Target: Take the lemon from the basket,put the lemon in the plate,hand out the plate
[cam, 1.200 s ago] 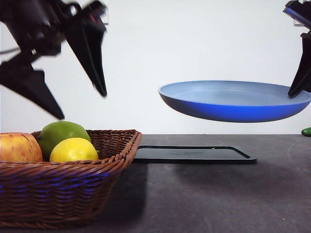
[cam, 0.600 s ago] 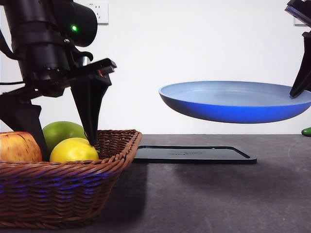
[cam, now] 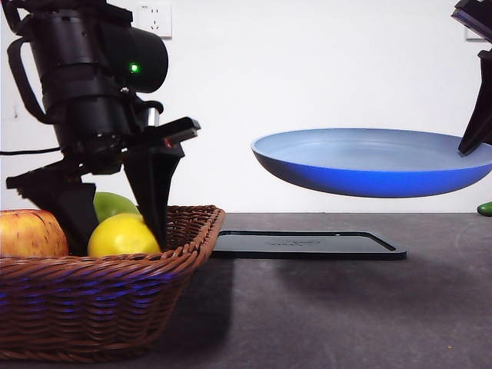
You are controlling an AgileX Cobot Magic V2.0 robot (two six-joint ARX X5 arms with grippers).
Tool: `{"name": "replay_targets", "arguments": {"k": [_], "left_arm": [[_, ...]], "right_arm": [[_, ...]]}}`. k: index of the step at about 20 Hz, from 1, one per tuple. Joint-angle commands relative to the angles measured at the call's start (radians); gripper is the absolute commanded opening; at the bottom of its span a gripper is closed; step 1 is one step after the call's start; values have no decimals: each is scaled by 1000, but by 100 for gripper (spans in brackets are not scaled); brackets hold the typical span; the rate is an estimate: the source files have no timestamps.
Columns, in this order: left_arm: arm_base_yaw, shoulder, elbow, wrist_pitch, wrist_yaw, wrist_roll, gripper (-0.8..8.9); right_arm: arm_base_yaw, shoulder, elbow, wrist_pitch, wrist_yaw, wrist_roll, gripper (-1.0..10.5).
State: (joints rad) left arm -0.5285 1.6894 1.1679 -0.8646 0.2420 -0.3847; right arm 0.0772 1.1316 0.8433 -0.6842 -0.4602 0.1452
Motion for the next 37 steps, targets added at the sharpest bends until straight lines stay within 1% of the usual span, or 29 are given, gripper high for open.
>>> {"name": "replay_targets", "arguments": {"k": [1,3,5,6,7,8,9,12,15,16,19,27,30,33,37], "left_arm": [[-3,8,100,-27,0,49,148],[-5,-2,229,-89,4,72,148],[-31,-6,359,-121,18,75,148],[-53,-6,404,-110,54,76,148],[-95,-6,428,-66,85,75,148],[-138,-6,430,-24,91,76,148],[-179,-3,430,2,79,81,148],[-301,18,430,48,-14,102,148],[-377,51,430,70,-93,152,148],[-390,67,430,70,-110,154,152],[-396,100,430,58,-109,154,159],[-395,108,430,40,-104,177,362],[-395,108,430,40,-97,178,365],[-395,108,430,46,-82,188,365],[-373,79,442,25,-84,199,363]], "right_arm": [[0,6,16,10,12,-4,3],[0,7,16,10,70,-4,3],[0,9,16,9,76,6,3],[1,15,16,8,74,24,3],[6,27,16,2,66,42,3],[16,43,16,-6,65,48,3],[26,56,16,-20,57,48,3],[42,81,16,-32,-45,48,3],[69,81,16,-39,-66,49,3],[77,81,16,-48,-65,48,3],[92,81,16,-59,-66,48,3],[96,81,16,-59,-66,49,3],[96,81,16,-59,-68,60,3],[96,81,16,-56,-115,64,3],[93,84,16,-19,-110,98,3]]}}
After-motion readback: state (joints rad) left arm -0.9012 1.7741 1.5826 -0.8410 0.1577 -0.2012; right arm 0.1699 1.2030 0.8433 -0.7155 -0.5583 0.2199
